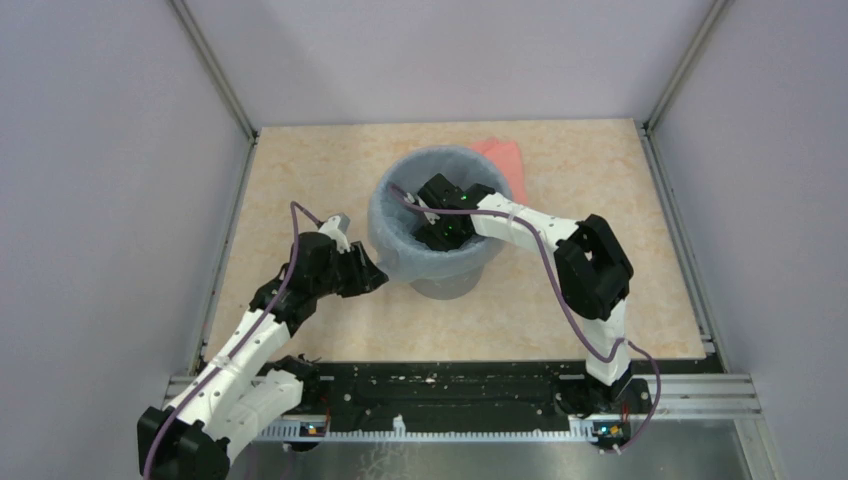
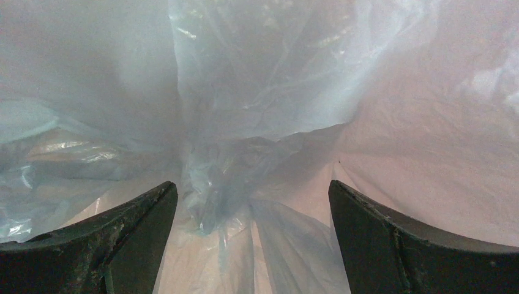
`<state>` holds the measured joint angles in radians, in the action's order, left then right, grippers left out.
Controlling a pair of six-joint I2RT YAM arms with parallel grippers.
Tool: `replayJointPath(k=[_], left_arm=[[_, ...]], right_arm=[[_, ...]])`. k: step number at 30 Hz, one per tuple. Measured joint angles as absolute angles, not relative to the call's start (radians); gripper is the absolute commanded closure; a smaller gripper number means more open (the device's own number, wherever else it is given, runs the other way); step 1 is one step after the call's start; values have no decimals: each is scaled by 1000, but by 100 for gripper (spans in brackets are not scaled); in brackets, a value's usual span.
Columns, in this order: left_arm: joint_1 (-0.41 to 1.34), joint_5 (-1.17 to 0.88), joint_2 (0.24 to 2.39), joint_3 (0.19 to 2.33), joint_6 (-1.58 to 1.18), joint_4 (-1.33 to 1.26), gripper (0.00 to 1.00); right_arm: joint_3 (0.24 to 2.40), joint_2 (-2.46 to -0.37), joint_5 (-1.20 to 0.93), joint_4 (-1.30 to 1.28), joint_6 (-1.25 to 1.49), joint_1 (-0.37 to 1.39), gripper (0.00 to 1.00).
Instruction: Put the trash bags into the trash bin
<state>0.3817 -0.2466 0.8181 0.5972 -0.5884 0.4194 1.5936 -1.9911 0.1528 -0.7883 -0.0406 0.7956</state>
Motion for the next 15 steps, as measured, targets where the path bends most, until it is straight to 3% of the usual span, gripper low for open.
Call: replayJointPath(k=[9, 15], left_arm=[[382, -252, 847, 597, -589, 402, 55], [382, -261, 860, 597, -589, 393, 56]], right_arm=[[1595, -1938, 146, -801, -6, 796, 8], [1646, -1919, 145, -837, 39, 800, 16]])
